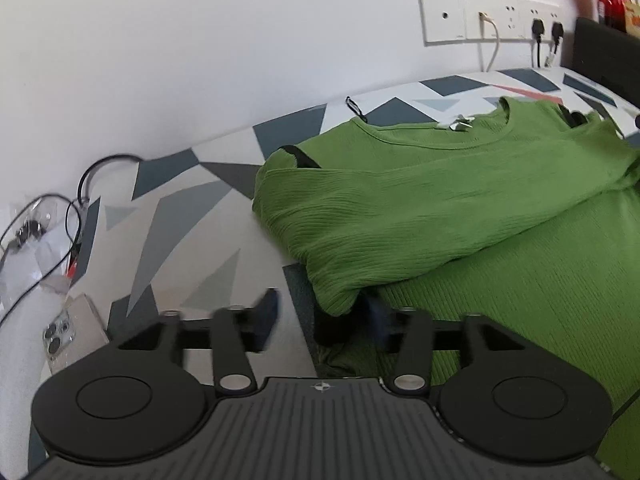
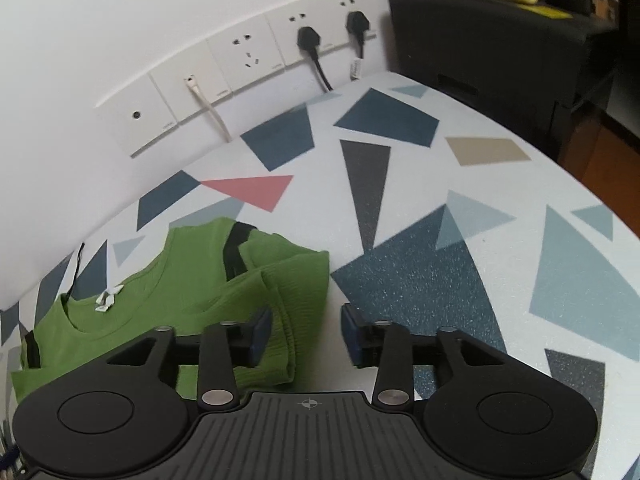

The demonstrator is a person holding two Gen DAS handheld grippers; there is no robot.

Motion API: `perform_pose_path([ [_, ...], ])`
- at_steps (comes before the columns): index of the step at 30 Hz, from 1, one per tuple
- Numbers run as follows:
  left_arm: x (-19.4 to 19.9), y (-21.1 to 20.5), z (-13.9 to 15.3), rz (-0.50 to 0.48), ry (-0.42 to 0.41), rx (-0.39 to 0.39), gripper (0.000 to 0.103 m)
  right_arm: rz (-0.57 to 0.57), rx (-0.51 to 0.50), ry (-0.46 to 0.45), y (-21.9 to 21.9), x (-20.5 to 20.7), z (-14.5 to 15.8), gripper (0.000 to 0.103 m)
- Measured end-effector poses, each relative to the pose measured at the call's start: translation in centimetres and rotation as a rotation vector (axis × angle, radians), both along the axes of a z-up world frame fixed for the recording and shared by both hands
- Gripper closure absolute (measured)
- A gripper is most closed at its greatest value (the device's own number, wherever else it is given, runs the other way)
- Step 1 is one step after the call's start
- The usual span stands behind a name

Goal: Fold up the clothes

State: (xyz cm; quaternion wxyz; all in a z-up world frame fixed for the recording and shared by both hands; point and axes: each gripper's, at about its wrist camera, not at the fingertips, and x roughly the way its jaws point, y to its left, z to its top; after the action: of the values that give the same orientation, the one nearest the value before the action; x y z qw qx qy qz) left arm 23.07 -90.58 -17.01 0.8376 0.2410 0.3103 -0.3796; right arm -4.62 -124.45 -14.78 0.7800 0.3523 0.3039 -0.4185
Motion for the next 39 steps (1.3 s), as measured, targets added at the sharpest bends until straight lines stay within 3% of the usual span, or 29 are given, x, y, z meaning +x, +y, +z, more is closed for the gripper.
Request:
perform_pose_path([
  [1,0.0,0.3,0.2,0.003,0.019,-0.011,0.046,0.001,-0.009,0.006,0.1,-0.1,0.1,0.049],
  [4,-0.2,1.0,0.9,0.010,0.069,-0.023,0.045,0.007,-0.035,0.034,0.6,-0.4,0.1,0.038],
  [11,-1.8,1.4,1.9,0.077,0.174,-0.017,0.013,0.132,-0.046,0.137,3.6,-1.3,-1.2,0.020],
  [13,-2.0,1.4,1.8,0.104,0.195,-0.013,0.012,0.166,-0.028,0.162,4.6,-1.3,-1.3,0.007],
  [15,-2.0,1.4,1.5,0.094,0.226,0.006,0.010,0.185,-0.030,0.164,6.2,-1.4,-0.9,0.001],
  [19,-2.3,1.4,0.7,0.044,0.283,0.059,0.008,0.146,-0.022,0.172,9.7,-1.9,0.0,0.001],
  [23,-2.6,1.5,-0.1,-0.015,0.332,0.112,0.005,0.043,0.021,0.109,13.1,-3.4,0.6,0.001],
  [28,-4.0,1.4,-0.7,-0.122,0.297,0.144,0.001,-0.049,0.040,0.111,16.6,-5.7,0.5,0.001],
  [35,-3.9,0.9,-0.6,-0.158,0.292,0.144,0.000,-0.166,0.083,0.127,17.7,-7.8,-0.3,0.001],
  [39,-4.0,1.0,-0.7,-0.163,0.284,0.135,0.000,-0.161,0.075,0.134,17.4,-7.4,-0.2,0.001],
])
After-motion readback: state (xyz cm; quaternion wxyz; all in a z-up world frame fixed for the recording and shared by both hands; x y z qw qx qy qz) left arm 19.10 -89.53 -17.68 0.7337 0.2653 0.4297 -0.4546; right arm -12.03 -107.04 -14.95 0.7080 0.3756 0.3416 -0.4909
